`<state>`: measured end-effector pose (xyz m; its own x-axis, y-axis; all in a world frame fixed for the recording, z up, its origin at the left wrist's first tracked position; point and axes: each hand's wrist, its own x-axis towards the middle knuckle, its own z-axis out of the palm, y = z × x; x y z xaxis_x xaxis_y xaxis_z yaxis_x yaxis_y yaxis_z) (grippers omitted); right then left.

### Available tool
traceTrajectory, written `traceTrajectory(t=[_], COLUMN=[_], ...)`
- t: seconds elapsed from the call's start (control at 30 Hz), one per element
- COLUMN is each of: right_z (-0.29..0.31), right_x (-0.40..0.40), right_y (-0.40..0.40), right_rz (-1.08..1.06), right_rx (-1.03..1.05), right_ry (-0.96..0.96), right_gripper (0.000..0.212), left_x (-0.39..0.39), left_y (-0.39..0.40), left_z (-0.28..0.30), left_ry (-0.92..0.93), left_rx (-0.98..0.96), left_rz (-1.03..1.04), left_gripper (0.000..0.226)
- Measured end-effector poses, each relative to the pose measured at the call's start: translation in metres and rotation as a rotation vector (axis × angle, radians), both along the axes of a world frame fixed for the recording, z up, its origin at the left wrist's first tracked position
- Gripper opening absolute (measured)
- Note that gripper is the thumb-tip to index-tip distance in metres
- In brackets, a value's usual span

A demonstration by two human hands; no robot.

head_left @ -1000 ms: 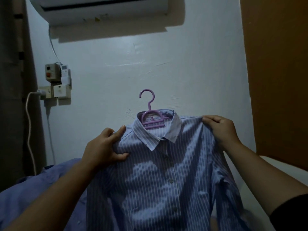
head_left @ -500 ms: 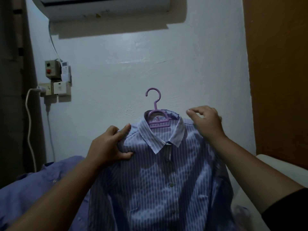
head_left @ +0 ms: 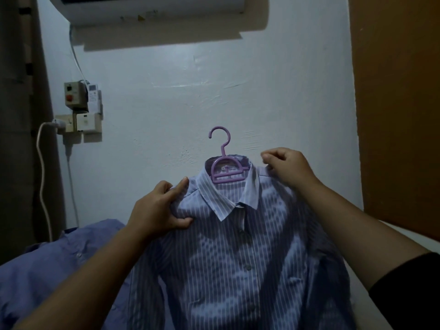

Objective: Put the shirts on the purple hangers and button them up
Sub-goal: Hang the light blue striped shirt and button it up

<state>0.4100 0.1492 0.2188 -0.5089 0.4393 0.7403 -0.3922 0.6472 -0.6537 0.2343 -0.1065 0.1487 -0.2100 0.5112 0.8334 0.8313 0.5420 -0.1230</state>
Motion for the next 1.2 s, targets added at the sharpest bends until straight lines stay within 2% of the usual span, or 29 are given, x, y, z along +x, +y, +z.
traceTrajectory(t=[0.07, 0.13, 0.23, 0.3, 0.47, 0.53, 0.67, 0.8, 0.9, 0.97, 1.07, 1.2], right_z=[-0.007, -0.016, -0.029, -0.039, -0.046, -0.046, -0.050, -0.040, -0.024, -0.013, 0.004, 0.024], right_x=[0.005, 0.012, 0.020, 0.021, 0.017, 0.016, 0.011, 0.001, -0.008, -0.017, -0.030, -0.034], right_y=[0.025, 0.047, 0.060, 0.064, 0.071, 0.066, 0.054, 0.031, 0.002, -0.013, -0.030, -0.039], right_rz=[-0.276, -0.385, -0.140, -0.063, -0.098, -0.091, -0.089, -0.188, -0.131, -0.063, 0.063, 0.029], right_rx=[0.118, 0.055, -0.320, -0.431, -0.600, -0.551, -0.222, 0.174, 0.319, 0.307, 0.155, 0.013], right_ry=[-0.032, -0.143, -0.262, -0.286, 0.010, 0.021, -0.026, 0.028, 0.042, -0.018, -0.109, -0.115], right_gripper=[0.020, 0.033, 0.044, 0.036, 0.006, 0.007, 0.008, 0.031, 0.044, 0.050, 0.061, 0.063], left_x=[-0.003, -0.005, -0.009, -0.012, -0.020, -0.021, -0.020, -0.018, -0.012, -0.006, 0.001, 0.004], left_y=[-0.004, -0.007, -0.010, -0.013, -0.023, -0.025, -0.029, -0.027, -0.020, -0.013, -0.003, 0.008], left_z=[0.000, 0.000, 0.000, -0.001, -0.002, -0.001, 0.000, 0.000, 0.000, 0.000, -0.001, -0.006], left_ry=[-0.007, -0.012, -0.028, -0.031, -0.016, -0.036, -0.083, -0.057, -0.022, 0.005, 0.046, 0.077], left_rx=[0.010, 0.024, 0.050, 0.060, 0.065, 0.087, 0.107, 0.061, 0.031, 0.018, -0.013, -0.006], left_rz=[0.005, 0.014, 0.020, 0.031, 0.114, 0.125, 0.114, 0.084, 0.050, 0.017, -0.029, -0.091], left_gripper=[0.098, 0.099, 0.099, 0.099, 0.102, 0.103, 0.106, 0.103, 0.100, 0.097, 0.094, 0.091])
